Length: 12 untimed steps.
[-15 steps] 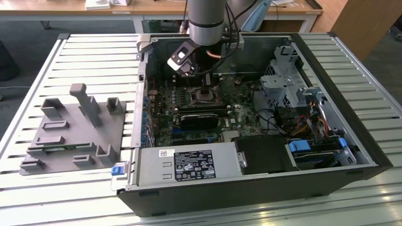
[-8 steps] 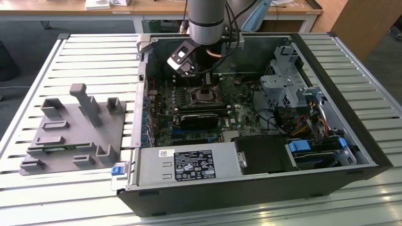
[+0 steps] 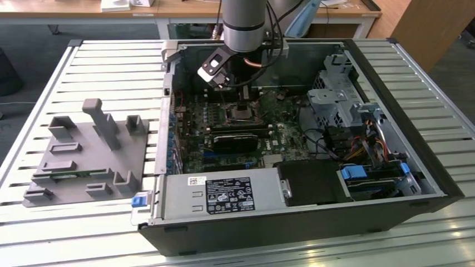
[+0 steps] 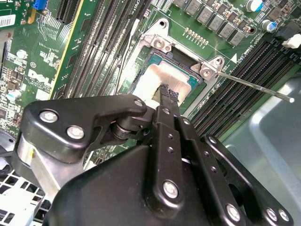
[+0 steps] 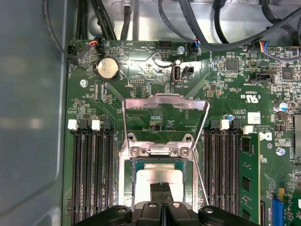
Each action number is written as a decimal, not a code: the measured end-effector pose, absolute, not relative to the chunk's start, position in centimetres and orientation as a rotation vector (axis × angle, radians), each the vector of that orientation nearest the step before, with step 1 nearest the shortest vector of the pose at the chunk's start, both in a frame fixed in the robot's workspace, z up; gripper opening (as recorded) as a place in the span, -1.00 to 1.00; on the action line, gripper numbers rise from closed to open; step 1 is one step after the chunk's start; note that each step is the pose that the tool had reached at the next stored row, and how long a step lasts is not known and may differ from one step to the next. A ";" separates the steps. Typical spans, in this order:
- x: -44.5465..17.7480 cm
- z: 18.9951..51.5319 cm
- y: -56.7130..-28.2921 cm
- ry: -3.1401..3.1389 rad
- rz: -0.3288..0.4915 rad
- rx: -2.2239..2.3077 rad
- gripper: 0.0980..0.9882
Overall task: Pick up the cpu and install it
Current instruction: 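Close the cpu cover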
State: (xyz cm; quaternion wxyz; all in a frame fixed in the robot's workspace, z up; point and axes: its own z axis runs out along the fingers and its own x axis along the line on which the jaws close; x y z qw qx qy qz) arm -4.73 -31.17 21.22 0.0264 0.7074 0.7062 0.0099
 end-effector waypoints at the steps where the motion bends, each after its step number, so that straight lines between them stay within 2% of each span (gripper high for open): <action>1: -4.7 21.2 -31.2 2.182 0.031 2.186 -0.98; 12: -4.7 21.5 -31.2 2.182 0.031 2.186 -0.98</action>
